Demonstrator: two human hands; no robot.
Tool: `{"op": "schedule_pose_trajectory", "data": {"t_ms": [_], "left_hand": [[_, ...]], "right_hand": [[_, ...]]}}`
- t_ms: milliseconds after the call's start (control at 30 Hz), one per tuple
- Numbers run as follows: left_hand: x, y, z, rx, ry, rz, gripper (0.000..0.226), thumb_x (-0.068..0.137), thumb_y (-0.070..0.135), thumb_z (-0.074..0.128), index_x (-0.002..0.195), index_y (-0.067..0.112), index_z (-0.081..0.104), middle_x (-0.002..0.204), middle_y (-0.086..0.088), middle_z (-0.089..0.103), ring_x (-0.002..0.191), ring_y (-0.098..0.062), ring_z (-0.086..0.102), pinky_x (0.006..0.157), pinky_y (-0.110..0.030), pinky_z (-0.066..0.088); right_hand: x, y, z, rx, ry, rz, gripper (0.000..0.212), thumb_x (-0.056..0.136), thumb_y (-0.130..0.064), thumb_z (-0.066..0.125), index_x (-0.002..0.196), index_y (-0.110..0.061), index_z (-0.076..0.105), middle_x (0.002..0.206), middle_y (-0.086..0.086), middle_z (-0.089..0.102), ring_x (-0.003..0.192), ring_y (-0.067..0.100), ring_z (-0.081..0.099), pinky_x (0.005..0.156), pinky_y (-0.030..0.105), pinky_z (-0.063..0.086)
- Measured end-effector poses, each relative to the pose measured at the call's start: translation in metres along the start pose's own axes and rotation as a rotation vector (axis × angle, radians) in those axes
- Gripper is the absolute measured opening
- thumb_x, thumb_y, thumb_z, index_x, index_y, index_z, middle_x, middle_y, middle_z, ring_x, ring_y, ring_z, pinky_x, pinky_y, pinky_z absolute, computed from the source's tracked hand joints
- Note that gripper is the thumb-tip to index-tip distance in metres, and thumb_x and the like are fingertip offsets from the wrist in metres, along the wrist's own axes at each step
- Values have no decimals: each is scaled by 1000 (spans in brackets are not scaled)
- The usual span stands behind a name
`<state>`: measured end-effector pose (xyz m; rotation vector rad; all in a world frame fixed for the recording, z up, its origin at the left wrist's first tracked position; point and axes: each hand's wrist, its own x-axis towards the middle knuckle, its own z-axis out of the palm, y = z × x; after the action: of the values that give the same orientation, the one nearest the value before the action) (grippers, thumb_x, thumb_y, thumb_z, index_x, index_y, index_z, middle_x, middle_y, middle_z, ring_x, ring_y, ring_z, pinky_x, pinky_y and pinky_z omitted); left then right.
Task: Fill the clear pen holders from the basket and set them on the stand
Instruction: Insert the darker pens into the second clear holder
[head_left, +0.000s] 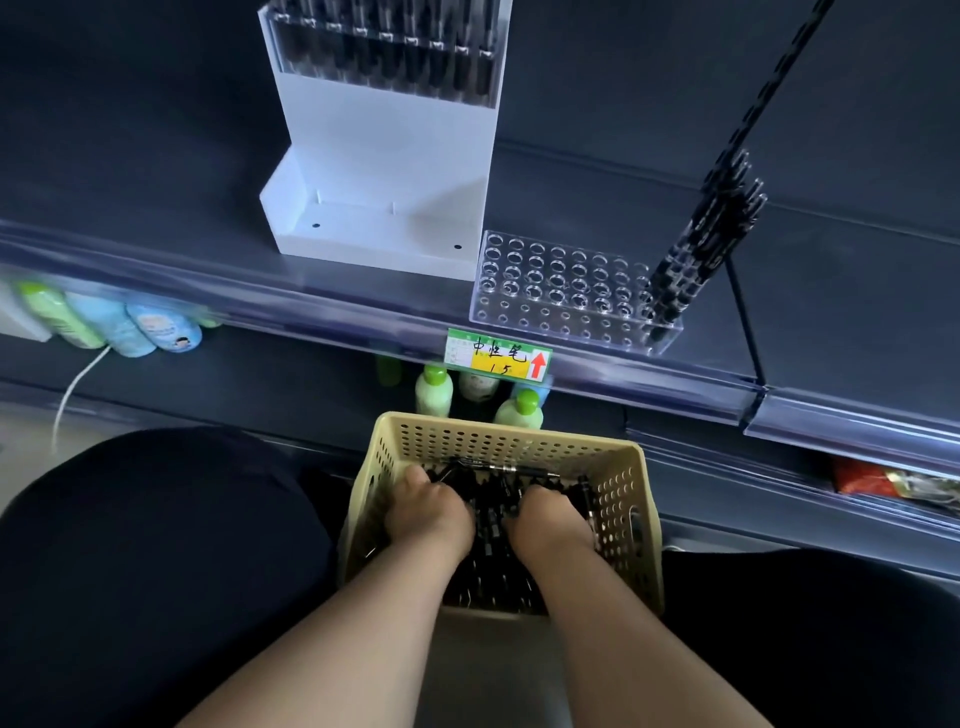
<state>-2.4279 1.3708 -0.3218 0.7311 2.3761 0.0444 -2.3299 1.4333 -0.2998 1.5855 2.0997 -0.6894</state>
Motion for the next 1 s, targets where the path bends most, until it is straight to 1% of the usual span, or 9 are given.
{"op": "schedule_pose_trajectory", "data": {"t_ms": [133,233,300,433,533,733,833,900,1000], "left_hand": [[0,2,-1,-88,4,-61,47,92,36,49,129,8,48,141,-5,28,131,-24,30,104,-37,35],[-2,0,2,-283,30,-130,45,87,32,58,125,11,48,138,-5,39,124,-28,41,102,-38,37],[-6,-2,2,-317,74,-133,47,85,36,61,123,10,51,131,-7,46,119,-30,46,100,-38,40],[-18,-2,-5,-190,74,-27,45,91,47,47,115,14,65,123,-8,57,117,-27,52,96,-34,44],[-29,-1,-13,-311,82,42,30,92,39,50,102,16,66,109,-7,67,104,-27,59,84,-28,45],[-55,-6,-27,-424,272,150,22,92,38,53,104,21,61,102,1,69,95,-22,61,65,-23,33],[-63,-9,-32,-585,303,217,23,91,33,56,109,19,60,104,1,69,86,-15,58,69,-21,35],[-69,-7,-37,-681,328,281,29,91,28,58,117,16,59,109,1,68,91,-14,58,74,-20,36],[-77,0,-51,-751,354,385,34,90,27,60,122,18,57,106,5,67,91,-8,56,77,-18,36]], "right_hand": [[4,-1,-2,80,-48,31,25,89,-23,54,111,-13,60,113,6,62,102,25,59,77,30,44],[0,-1,-4,118,-73,30,27,87,-22,54,111,-12,59,113,7,61,101,26,59,83,31,48],[-5,0,-6,139,-75,15,29,85,-25,54,110,-11,60,112,7,62,100,26,60,84,31,48],[-20,3,-10,181,-14,-50,30,85,-33,55,103,-11,65,107,9,64,99,28,60,81,29,47],[-34,4,-14,230,64,-97,24,84,-32,56,97,-15,65,104,7,66,97,27,61,80,28,48],[-57,8,-25,343,216,-187,24,82,-27,56,102,-15,56,101,6,66,95,26,61,78,29,48],[-69,11,-32,463,272,-252,29,83,-23,55,110,-17,48,95,2,64,87,23,60,74,30,48],[-76,12,-39,499,325,-331,30,84,-21,55,113,-21,46,86,-3,63,80,20,61,68,28,48],[-83,11,-56,527,408,-409,28,84,-23,56,111,-23,45,72,-12,57,65,5,57,53,15,41]]}}
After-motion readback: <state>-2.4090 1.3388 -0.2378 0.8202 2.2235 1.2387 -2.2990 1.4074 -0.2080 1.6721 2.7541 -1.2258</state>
